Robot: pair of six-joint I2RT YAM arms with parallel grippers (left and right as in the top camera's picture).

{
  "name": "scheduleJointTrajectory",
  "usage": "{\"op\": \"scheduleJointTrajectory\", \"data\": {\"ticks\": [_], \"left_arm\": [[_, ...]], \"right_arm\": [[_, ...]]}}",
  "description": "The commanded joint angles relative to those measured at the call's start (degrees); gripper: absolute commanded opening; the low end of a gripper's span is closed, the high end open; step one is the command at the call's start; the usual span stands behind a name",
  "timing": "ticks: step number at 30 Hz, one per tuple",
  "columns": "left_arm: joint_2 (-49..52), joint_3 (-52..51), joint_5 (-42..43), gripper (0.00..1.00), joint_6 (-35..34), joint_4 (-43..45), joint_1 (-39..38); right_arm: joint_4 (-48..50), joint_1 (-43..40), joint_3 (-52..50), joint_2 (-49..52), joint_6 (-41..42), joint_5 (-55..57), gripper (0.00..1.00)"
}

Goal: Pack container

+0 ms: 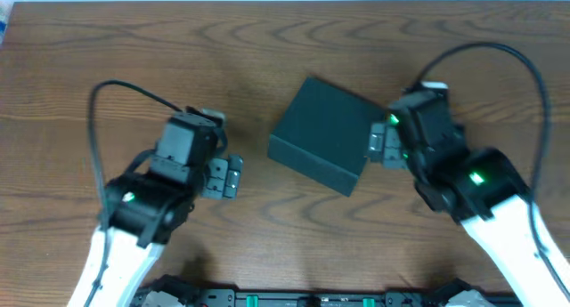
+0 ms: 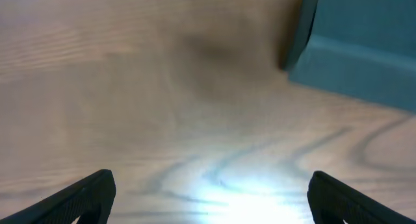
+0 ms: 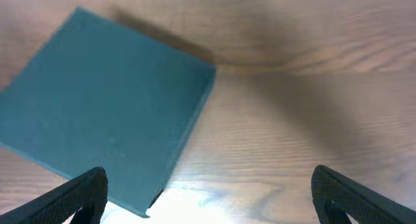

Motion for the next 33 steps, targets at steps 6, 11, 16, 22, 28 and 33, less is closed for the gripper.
{"op": "scheduleJointTrajectory", "data": {"ticks": [6,11,16,22,28,33], "left_arm": [[2.91,-5.49,8.02,0.95,-2.56,2.49,-0.11],[3.28,-5.55,8.02,0.95,-3.41,1.86,-0.17],[3.28,-5.55,10.08,0.95,-5.42,1.09,-0.20],[3.28,-5.55,13.73,0.95,-6.47,0.79,-0.20],[3.28,-5.55,13.99,0.95,-6.47,-0.35,-0.20],[3.28,-5.55,14.01,0.95,-6.47,-1.40,-0.20]], "right_arm": [[5.53,-0.13,0.09,13.33,-2.01,-2.91,0.99],[5.60,0.59,0.09,18.58,-1.99,-4.28,0.99],[4.15,2.29,0.09,21.24,-1.77,-4.28,0.99],[4.24,3.61,-2.58,22.69,-0.90,-4.04,0.99],[5.20,3.56,-8.28,24.52,3.04,-3.17,0.99],[8.48,3.56,-12.17,24.52,4.33,-2.56,0.99]]}}
